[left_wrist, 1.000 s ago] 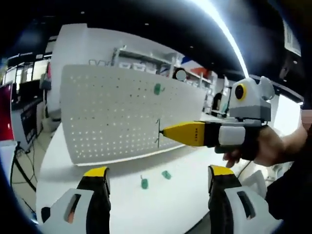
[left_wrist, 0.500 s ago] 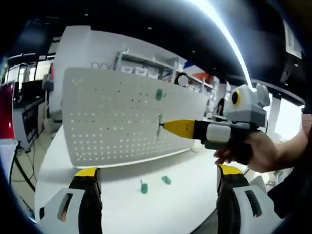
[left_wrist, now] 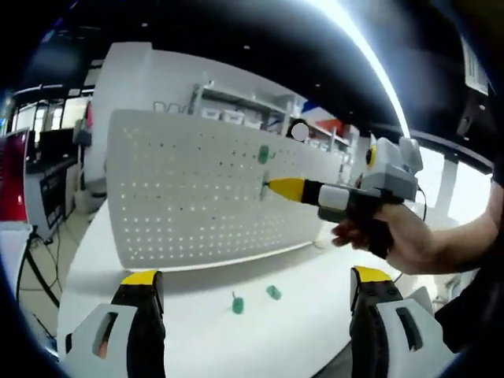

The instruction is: Insert the hook assembly into the mounting plate slot until the hook locks in place.

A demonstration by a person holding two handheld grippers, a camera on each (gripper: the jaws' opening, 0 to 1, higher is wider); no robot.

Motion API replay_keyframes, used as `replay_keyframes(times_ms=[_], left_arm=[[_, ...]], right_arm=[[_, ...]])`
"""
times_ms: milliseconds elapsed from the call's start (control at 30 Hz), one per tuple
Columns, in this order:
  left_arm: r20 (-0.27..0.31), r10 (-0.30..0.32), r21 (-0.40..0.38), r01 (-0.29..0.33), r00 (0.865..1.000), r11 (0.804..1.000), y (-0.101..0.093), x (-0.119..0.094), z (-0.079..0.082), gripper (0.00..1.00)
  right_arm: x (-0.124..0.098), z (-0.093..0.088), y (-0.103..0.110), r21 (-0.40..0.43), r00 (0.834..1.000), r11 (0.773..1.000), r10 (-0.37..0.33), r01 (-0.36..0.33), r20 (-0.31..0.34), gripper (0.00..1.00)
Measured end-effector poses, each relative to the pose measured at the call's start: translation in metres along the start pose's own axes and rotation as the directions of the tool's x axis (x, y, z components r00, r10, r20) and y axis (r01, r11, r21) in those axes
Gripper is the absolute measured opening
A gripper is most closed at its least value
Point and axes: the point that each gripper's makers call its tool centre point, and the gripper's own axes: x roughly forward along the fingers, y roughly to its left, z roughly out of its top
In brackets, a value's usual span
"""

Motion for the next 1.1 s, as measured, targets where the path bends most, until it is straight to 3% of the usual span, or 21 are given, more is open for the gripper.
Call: replay_keyframes(times_ms=[267, 500, 1100], left_arm=[[0.01, 0.005, -0.033, -0.004, 1.0, 0.999, 0.003, 0.0, 0.001, 1.0], [-0.009, 0.014, -0.044, -0.015, 1.0, 0.999, 0.008, 0.0, -0.005, 1.0], [-0.03, 0.015, -0.051, -0.016, 0.999, 0.999, 0.014, 0.006, -0.008, 0.98]], right_arm=[[0.007, 0.012, -0.045, -0.007, 0.994, 0.995, -0.103, 0.103, 0.036, 0.0], [0.008, 0.031, -0.083, -0.003, 0.977, 0.981, -0.193, 0.194, 0.089, 0.0], [0.017, 0.055, -0.143, 0.01, 0.936, 0.946, -0.321, 0.323, 0.146, 0.0]])
